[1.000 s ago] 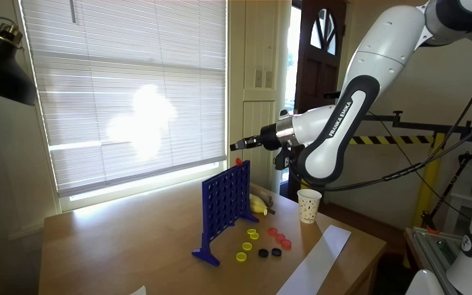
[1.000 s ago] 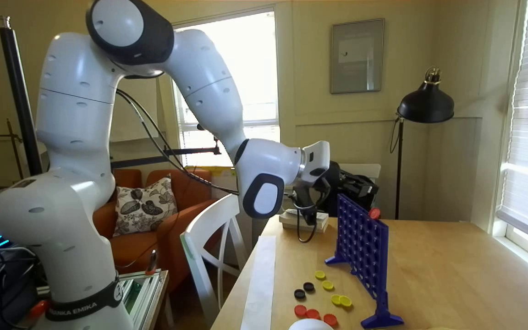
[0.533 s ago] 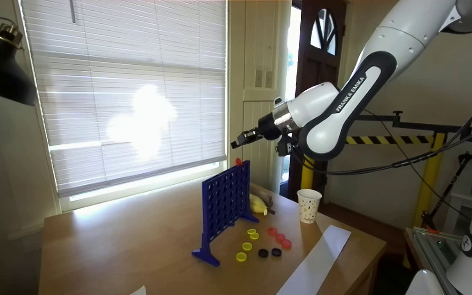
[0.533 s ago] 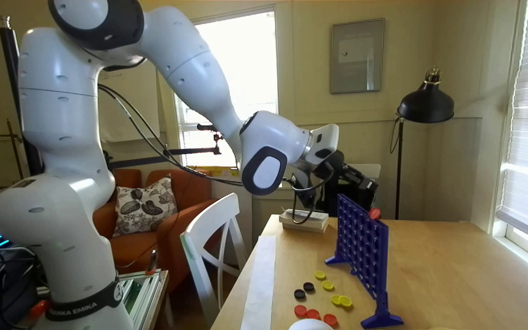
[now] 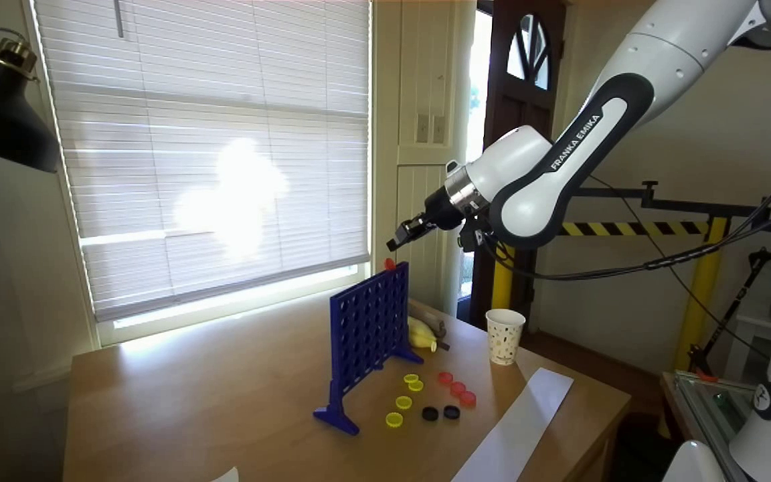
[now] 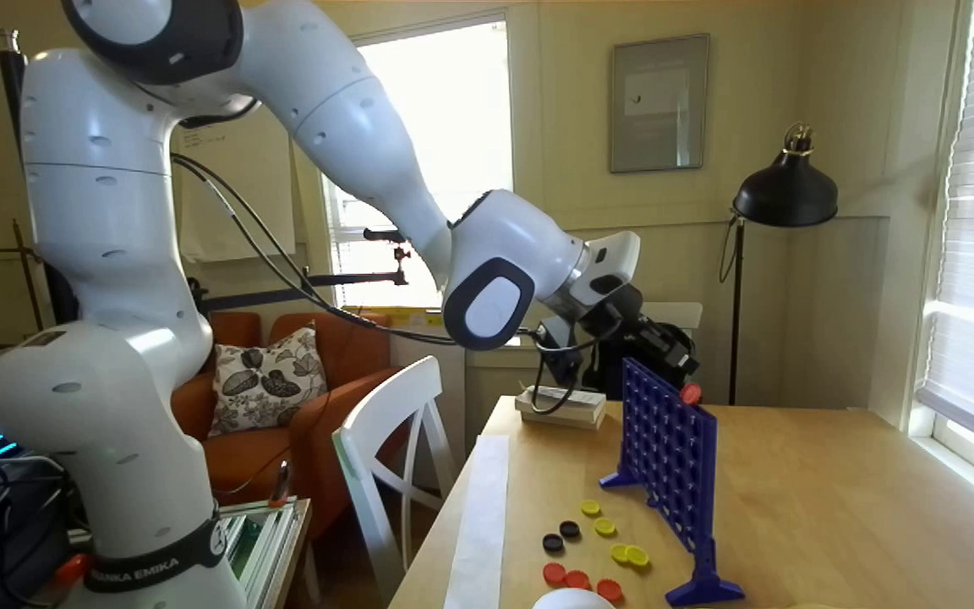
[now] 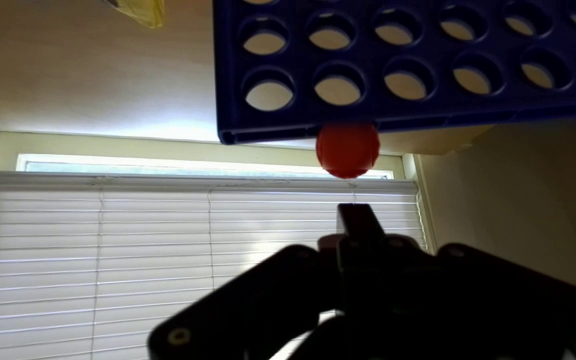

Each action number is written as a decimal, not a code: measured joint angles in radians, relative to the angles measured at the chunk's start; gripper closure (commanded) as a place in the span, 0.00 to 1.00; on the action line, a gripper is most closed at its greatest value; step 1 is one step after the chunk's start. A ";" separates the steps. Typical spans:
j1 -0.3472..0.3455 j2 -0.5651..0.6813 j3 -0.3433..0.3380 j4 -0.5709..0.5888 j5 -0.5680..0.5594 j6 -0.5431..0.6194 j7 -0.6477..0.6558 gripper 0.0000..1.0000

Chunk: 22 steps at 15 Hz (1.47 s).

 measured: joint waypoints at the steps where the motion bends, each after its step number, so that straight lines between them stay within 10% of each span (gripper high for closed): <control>1: -0.001 0.000 -0.001 0.000 0.000 -0.002 0.000 1.00; 22: -0.001 0.077 0.001 0.012 -0.008 0.114 0.002 1.00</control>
